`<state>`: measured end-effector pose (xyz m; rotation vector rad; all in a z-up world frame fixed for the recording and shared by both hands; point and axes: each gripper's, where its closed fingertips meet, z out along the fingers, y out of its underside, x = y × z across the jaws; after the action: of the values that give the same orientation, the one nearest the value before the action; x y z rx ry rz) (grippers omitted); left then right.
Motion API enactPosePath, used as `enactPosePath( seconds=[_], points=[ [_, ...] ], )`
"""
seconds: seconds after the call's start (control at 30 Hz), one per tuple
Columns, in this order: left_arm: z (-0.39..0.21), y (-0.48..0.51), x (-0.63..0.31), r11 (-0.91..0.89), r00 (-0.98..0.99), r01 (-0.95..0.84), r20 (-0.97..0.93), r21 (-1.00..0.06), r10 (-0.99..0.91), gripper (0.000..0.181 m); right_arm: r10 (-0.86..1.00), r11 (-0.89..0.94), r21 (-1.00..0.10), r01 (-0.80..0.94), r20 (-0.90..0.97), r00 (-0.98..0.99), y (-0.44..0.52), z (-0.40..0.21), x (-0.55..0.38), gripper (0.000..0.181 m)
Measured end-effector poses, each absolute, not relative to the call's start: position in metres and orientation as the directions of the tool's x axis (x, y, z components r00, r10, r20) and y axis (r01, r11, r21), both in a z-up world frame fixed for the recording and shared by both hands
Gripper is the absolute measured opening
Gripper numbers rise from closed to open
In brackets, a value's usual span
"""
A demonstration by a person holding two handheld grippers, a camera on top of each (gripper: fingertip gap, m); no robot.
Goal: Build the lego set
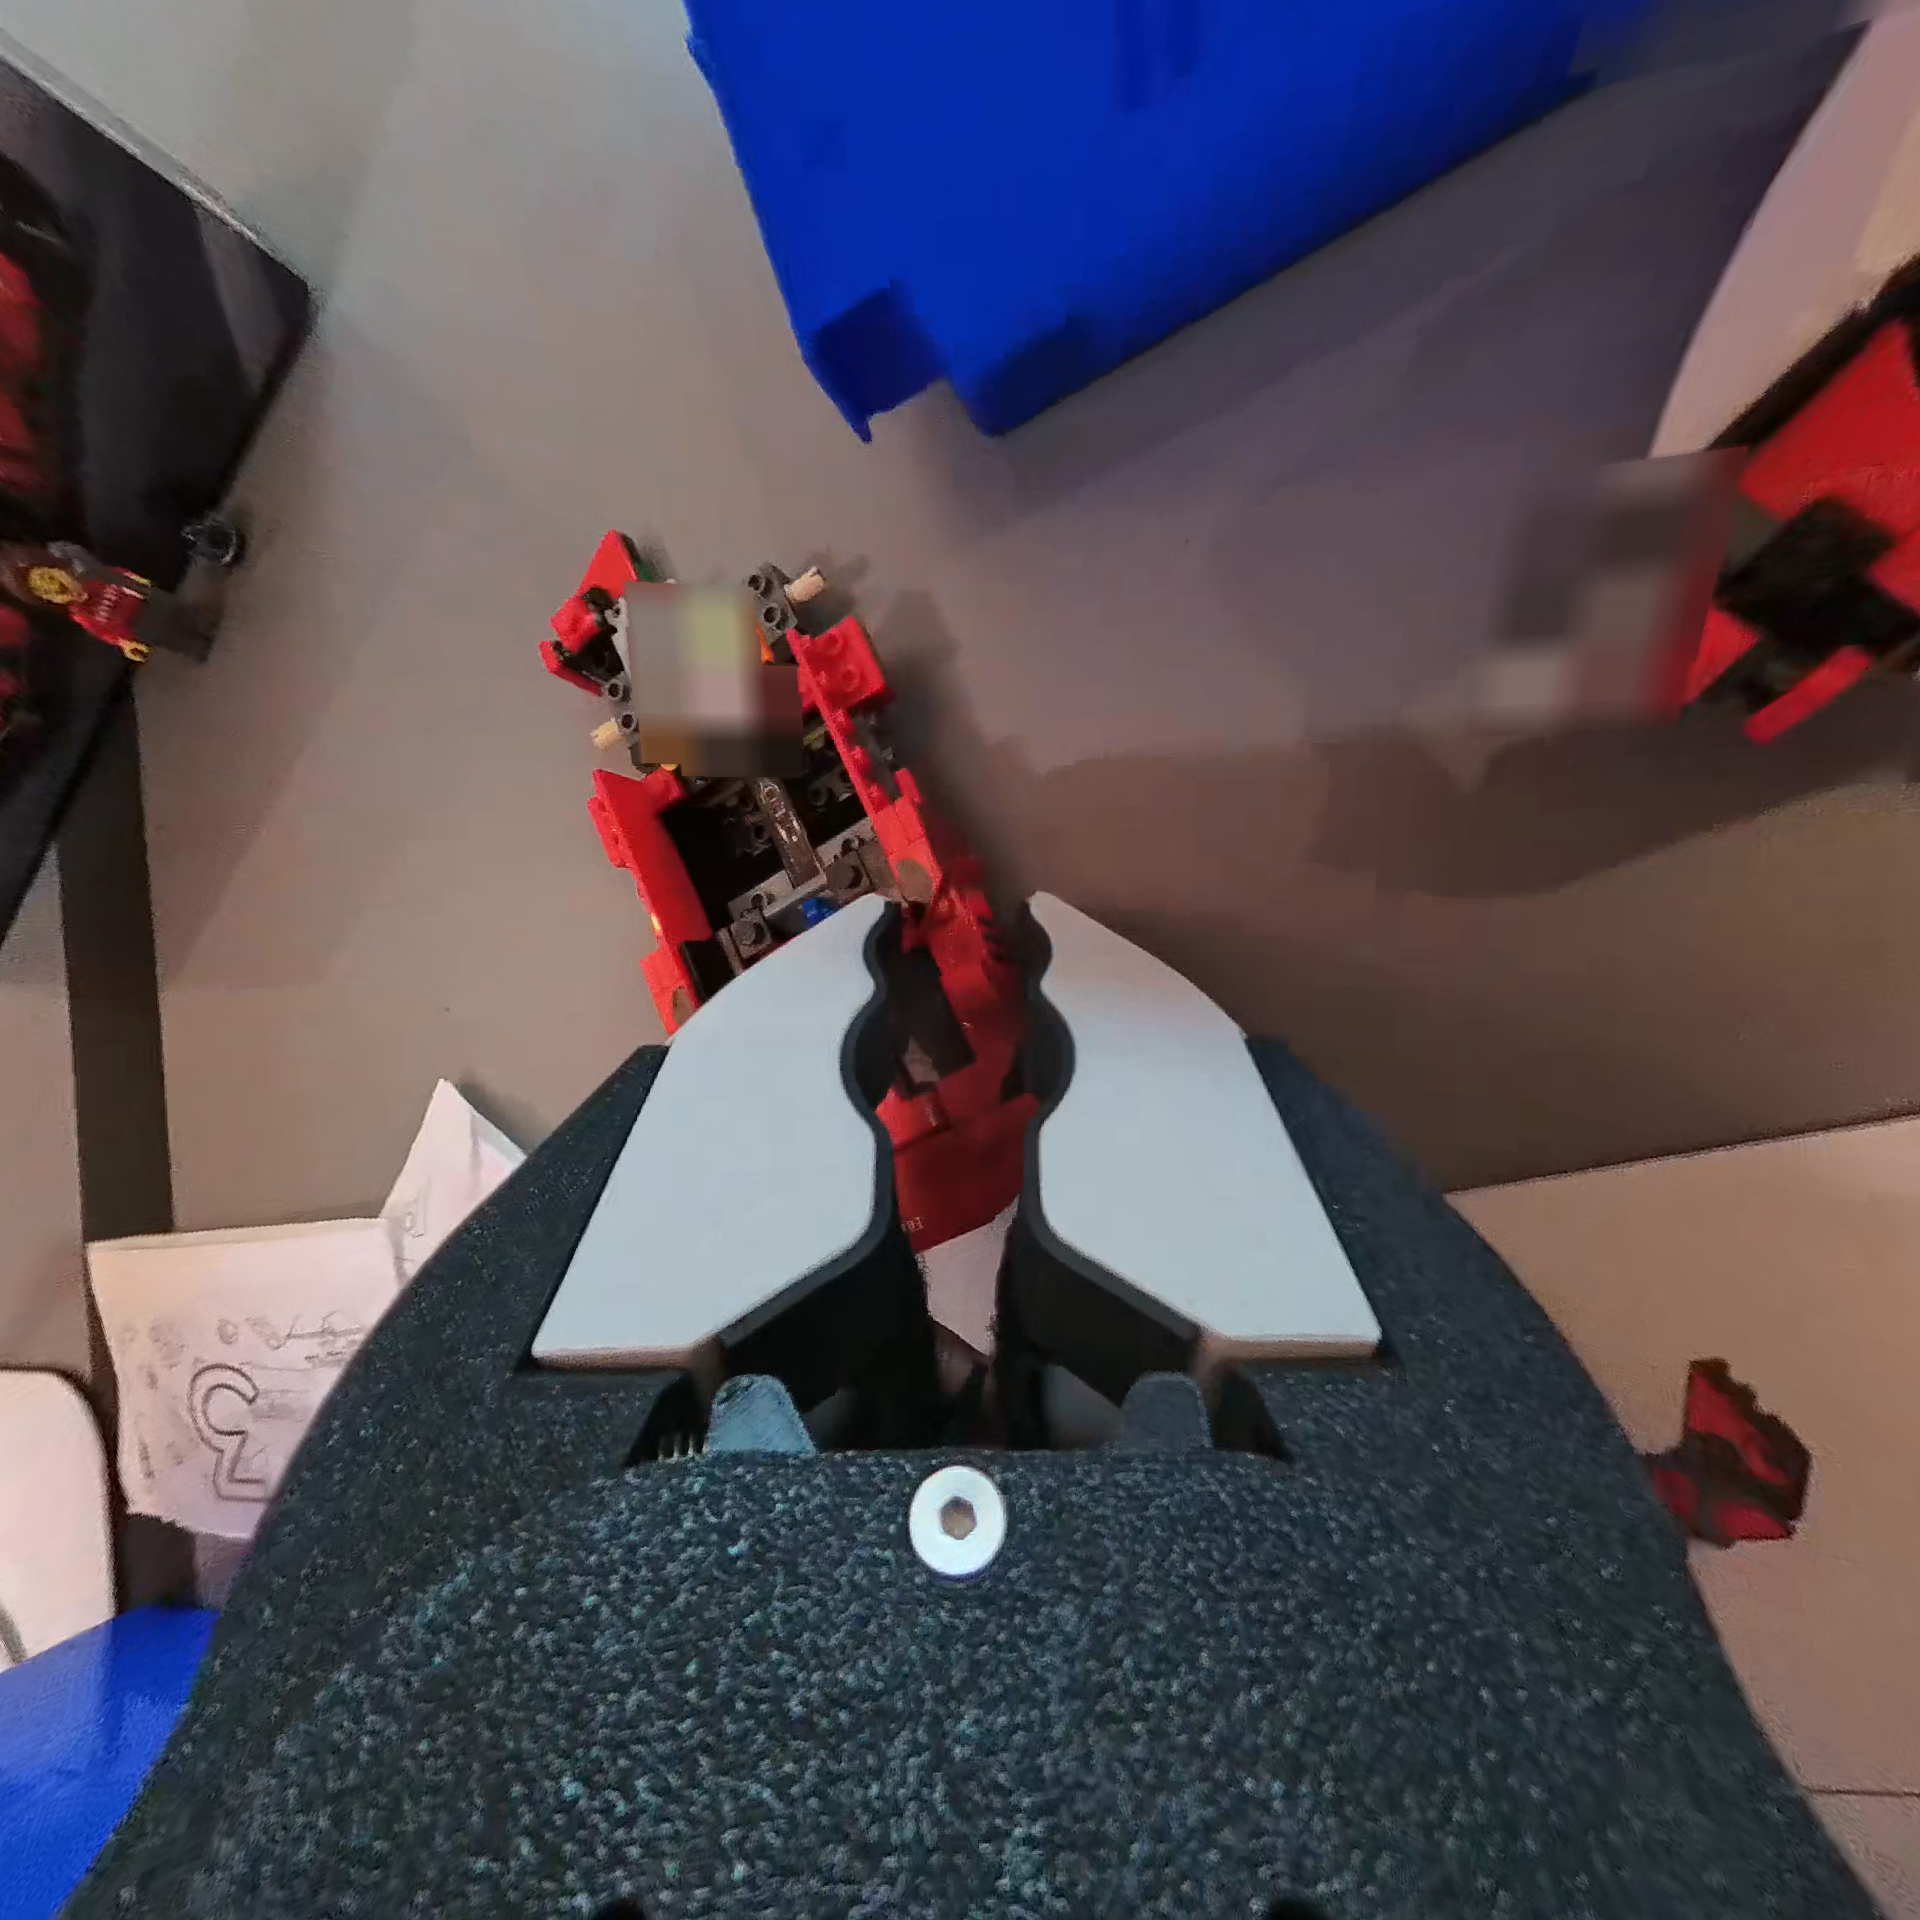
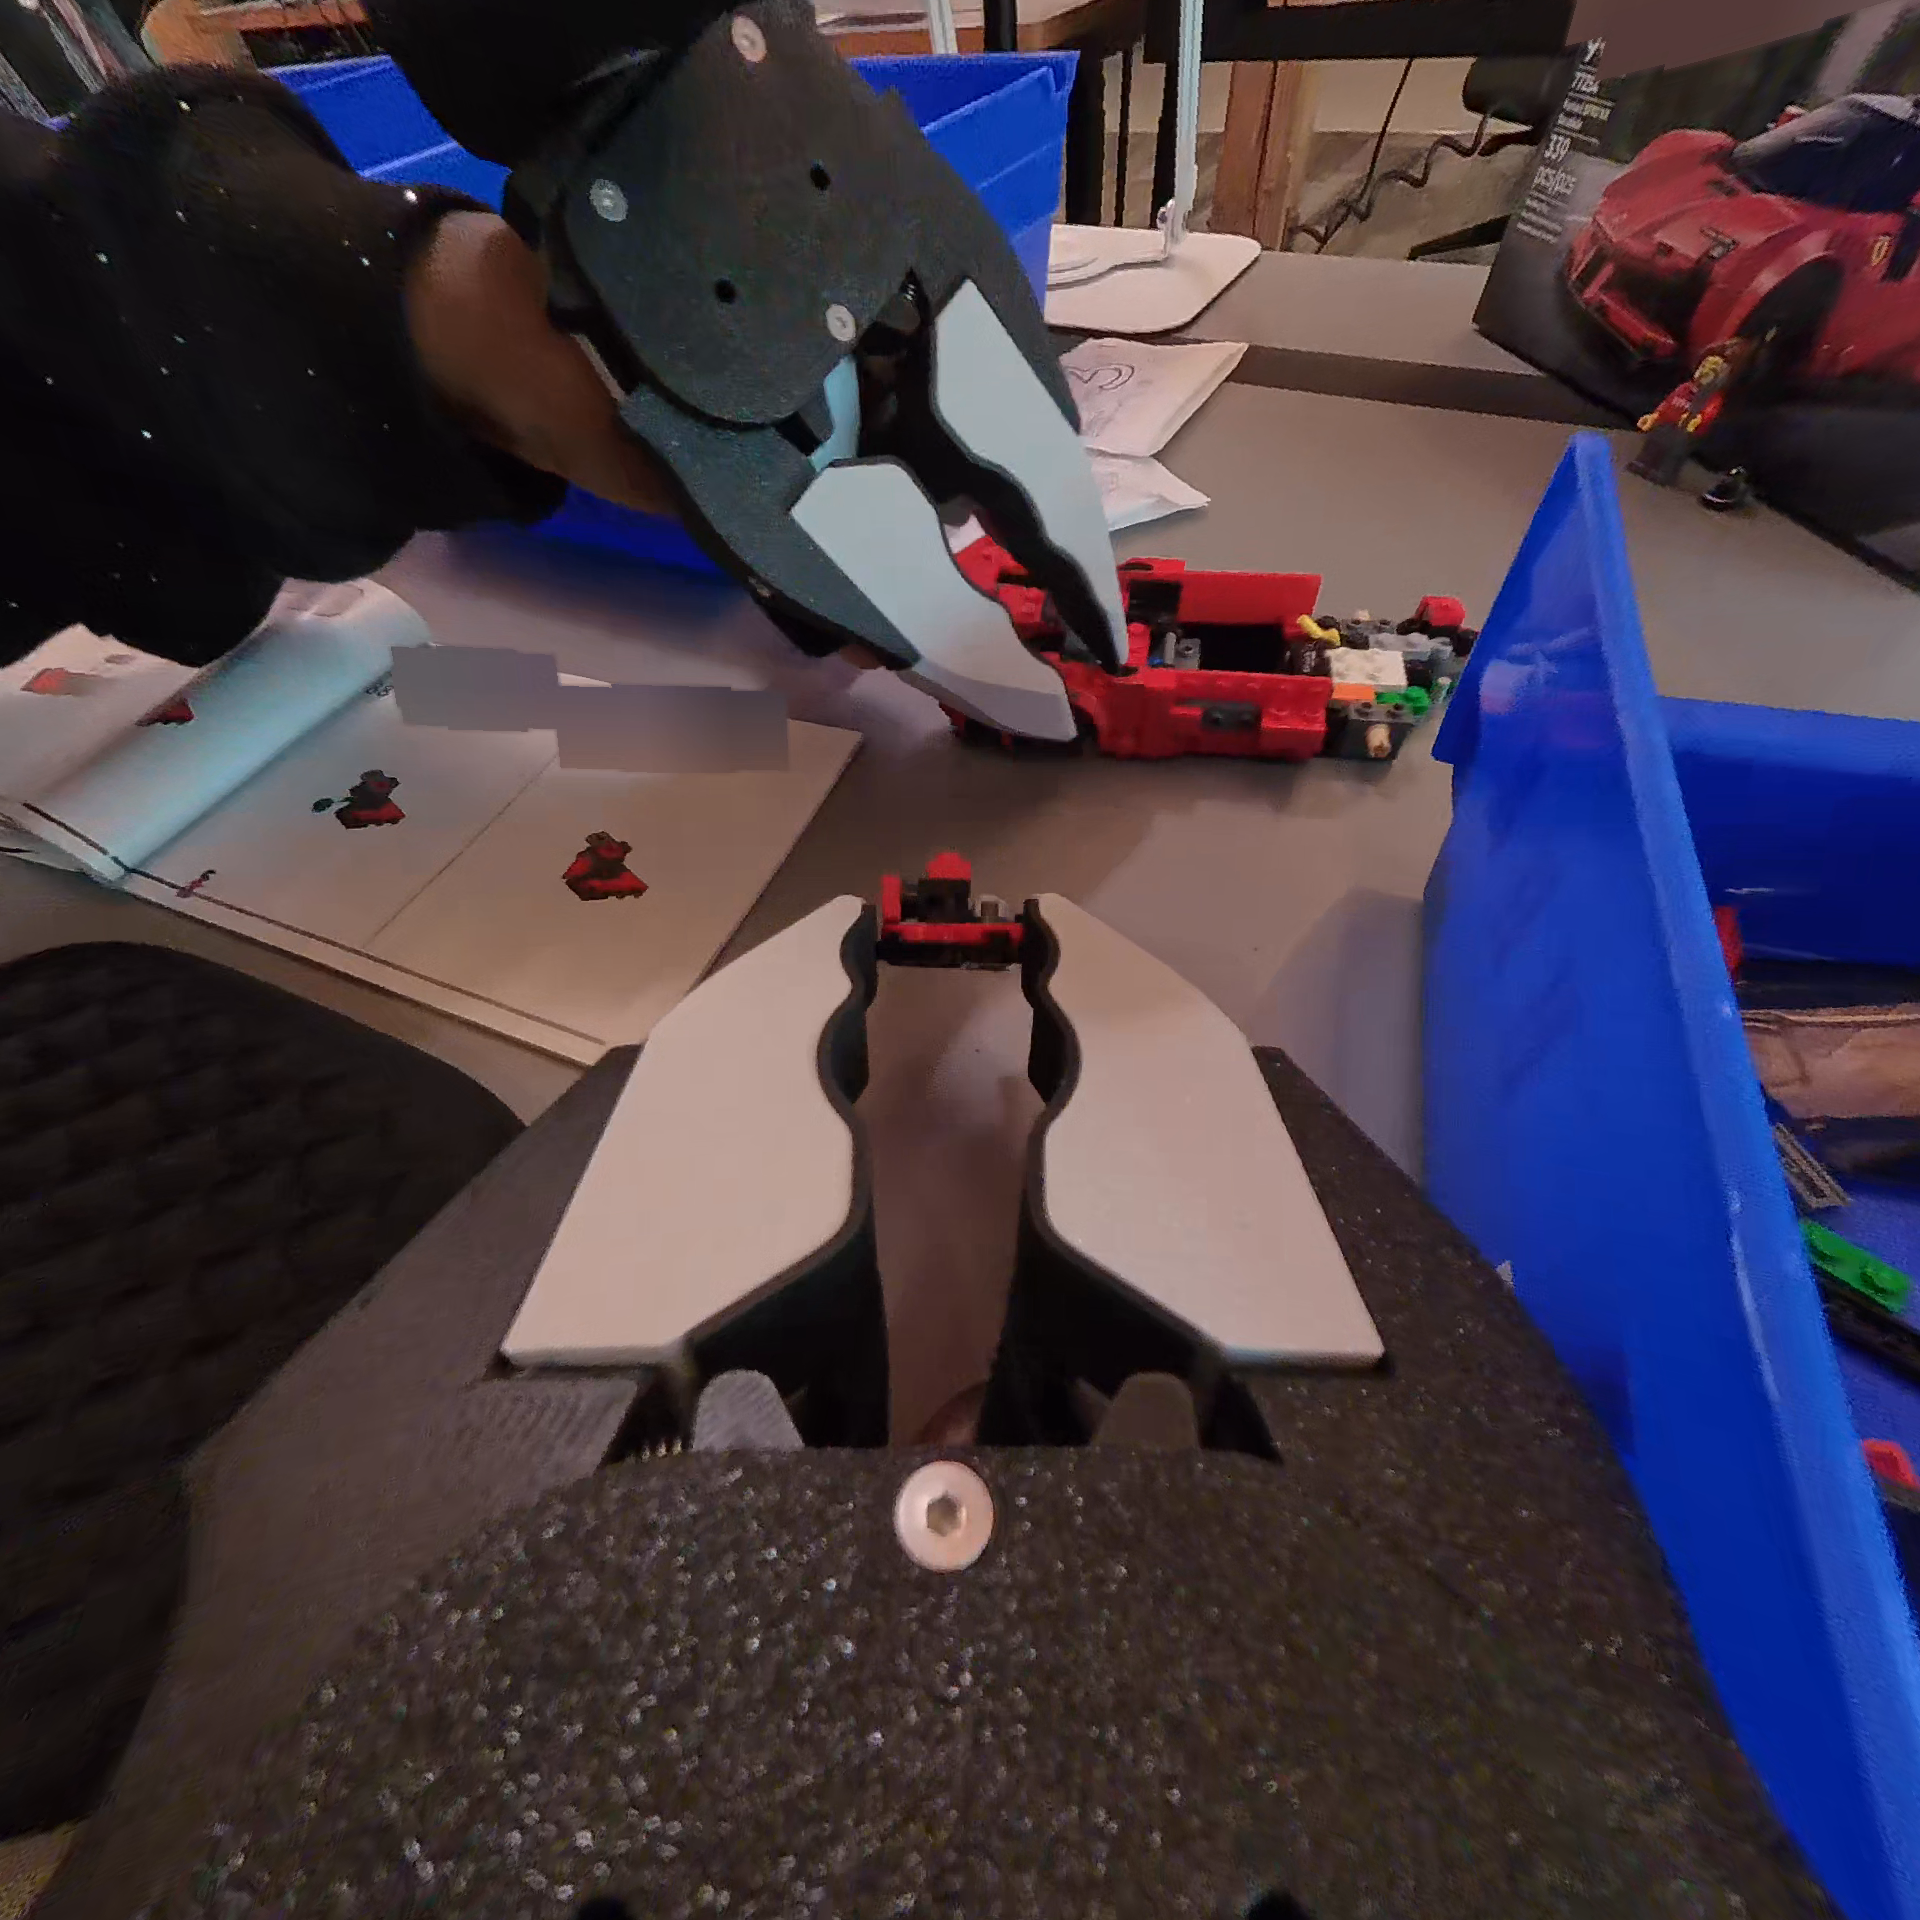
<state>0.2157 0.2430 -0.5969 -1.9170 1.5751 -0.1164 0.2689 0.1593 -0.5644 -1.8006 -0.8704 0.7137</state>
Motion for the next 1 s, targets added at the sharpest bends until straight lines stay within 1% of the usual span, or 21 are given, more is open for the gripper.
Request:
enactPosePath(
  seconds=[0.1, 0.2, 0.3, 0.43, 0.57, 0.7, 0.87, 1.0],
  points=[
    [-0.597, 0.237, 0.207, -0.051, 0.235, -0.867, -0.315, -0.496, -0.919, 0.018, 0.810, -0.268, -0.930, 0.251, -0.077, 0.581, 0.162, -0.565, 0.274, 0.027],
    [-0.596, 0.223, 0.201, -0.060, 0.208, -0.866, -0.248, -0.497, -0.946, 0.018, 0.795, -0.275, -0.926, 0.258, -0.069, 0.602, 0.166, -0.567, 0.284, 0.027],
    [-0.596, 0.211, 0.189, -0.069, 0.188, -0.878, -0.210, -0.473, -0.959, 0.017, 0.782, -0.282, -0.922, 0.267, -0.060, 0.620, 0.170, -0.569, 0.296, 0.027],
    [-0.597, 0.204, 0.174, -0.057, 0.170, -0.888, -0.209, -0.456, -0.963, 0.017, 0.808, -0.286, -0.925, 0.249, -0.093, 0.582, 0.167, -0.567, 0.297, 0.027],
    [-0.596, 0.195, 0.163, -0.062, 0.162, -0.889, -0.185, -0.454, -0.969, 0.018, 0.831, -0.325, -0.897, 0.300, -0.119, 0.544, 0.160, -0.574, 0.287, 0.027],
    [-0.586, 0.192, 0.160, -0.041, 0.164, -0.874, -0.214, -0.485, -0.963, 0.020, 0.826, -0.350, -0.865, 0.359, -0.104, 0.554, 0.158, -0.583, 0.279, 0.027],
    [-0.551, 0.192, 0.172, 0.010, 0.211, -0.782, -0.281, -0.623, -0.936, 0.022, 0.788, -0.406, -0.838, 0.364, -0.119, 0.604, 0.146, -0.592, 0.293, 0.026],
    [-0.528, 0.168, 0.178, 0.039, 0.208, -0.718, -0.268, -0.695, -0.941, 0.024, 0.785, -0.441, -0.792, 0.424, -0.111, 0.610, 0.127, -0.605, 0.305, 0.026]
  ],
)
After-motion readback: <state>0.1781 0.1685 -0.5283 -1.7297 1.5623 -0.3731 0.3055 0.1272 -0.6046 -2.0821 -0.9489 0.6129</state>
